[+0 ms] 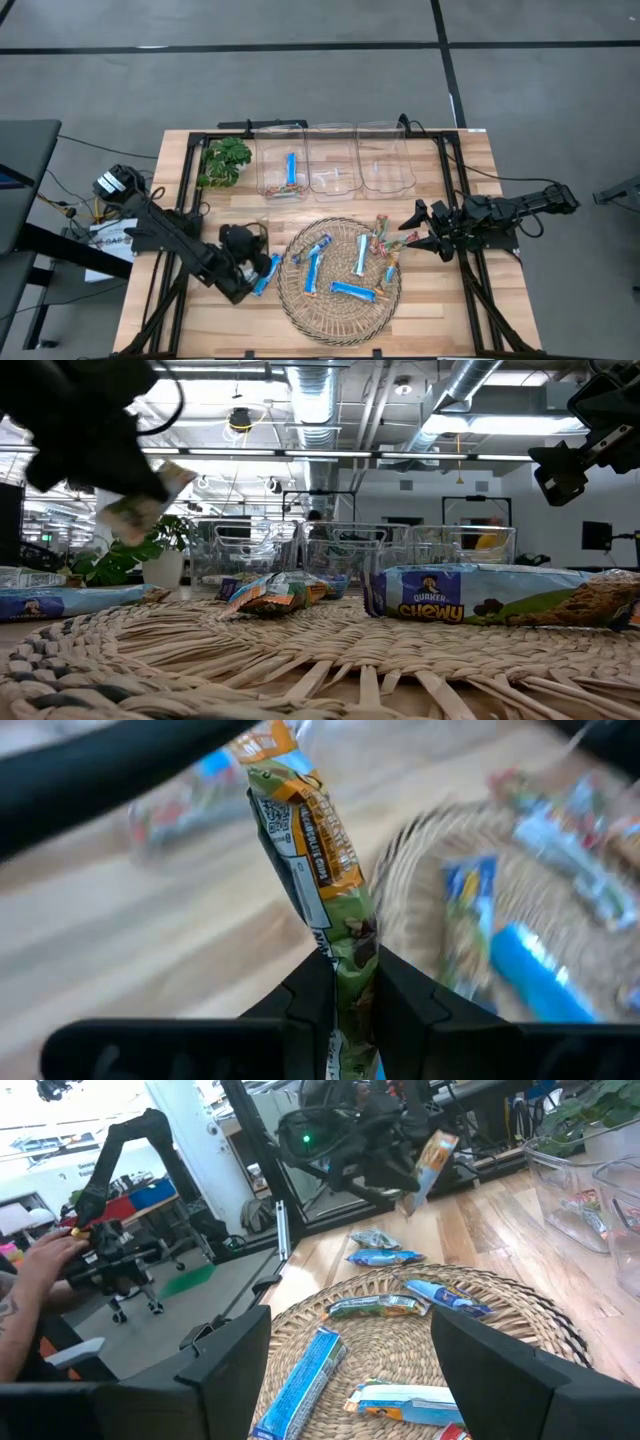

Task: Pick and place Granola Bars by type
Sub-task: Put the yellow granola bar into the middle transparent bin

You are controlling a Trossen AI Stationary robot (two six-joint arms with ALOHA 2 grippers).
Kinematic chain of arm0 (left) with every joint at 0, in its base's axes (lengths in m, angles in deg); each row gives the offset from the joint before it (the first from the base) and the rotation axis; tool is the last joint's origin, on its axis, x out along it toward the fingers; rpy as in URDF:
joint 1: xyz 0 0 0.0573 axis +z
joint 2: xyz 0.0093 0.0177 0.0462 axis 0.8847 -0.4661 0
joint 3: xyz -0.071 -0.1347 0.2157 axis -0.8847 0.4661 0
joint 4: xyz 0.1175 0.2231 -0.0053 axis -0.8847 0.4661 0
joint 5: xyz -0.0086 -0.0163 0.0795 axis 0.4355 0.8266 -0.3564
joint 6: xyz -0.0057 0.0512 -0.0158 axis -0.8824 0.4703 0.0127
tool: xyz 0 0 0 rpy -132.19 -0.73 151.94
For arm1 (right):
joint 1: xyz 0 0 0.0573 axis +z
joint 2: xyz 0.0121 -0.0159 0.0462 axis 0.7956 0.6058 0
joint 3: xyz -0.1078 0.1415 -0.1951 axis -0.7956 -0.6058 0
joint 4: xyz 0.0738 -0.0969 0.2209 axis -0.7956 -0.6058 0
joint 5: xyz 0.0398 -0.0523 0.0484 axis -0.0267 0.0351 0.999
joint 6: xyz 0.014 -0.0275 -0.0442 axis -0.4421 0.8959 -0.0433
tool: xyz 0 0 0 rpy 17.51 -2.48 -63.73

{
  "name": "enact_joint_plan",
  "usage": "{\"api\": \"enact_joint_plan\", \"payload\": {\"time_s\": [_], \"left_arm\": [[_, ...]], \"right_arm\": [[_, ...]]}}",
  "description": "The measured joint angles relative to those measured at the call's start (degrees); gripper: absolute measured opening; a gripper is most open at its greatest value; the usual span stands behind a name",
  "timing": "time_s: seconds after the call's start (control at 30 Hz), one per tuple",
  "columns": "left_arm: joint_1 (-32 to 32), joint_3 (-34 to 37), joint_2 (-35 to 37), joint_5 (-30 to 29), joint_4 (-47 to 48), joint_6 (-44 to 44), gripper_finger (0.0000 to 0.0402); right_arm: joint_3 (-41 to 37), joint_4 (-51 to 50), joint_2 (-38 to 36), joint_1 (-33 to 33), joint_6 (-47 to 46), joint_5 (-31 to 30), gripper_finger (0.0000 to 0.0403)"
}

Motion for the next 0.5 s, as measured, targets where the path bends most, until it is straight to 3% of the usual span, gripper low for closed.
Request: {"api": "enact_joint_plan", "payload": {"time_s": [0.27,0.5], "left_arm": [[6.55,0.00,0.00,-7.88,-17.55,19.57,0.0045],[11.61,-0.02,0.00,-10.09,-33.21,36.58,0.0047]], "right_arm": [[-0.02,-0.01,0.00,0.01,0.02,0.02,0.0271],[-0.01,-0.01,0.00,0.01,0.00,0.00,0.0271]]}}
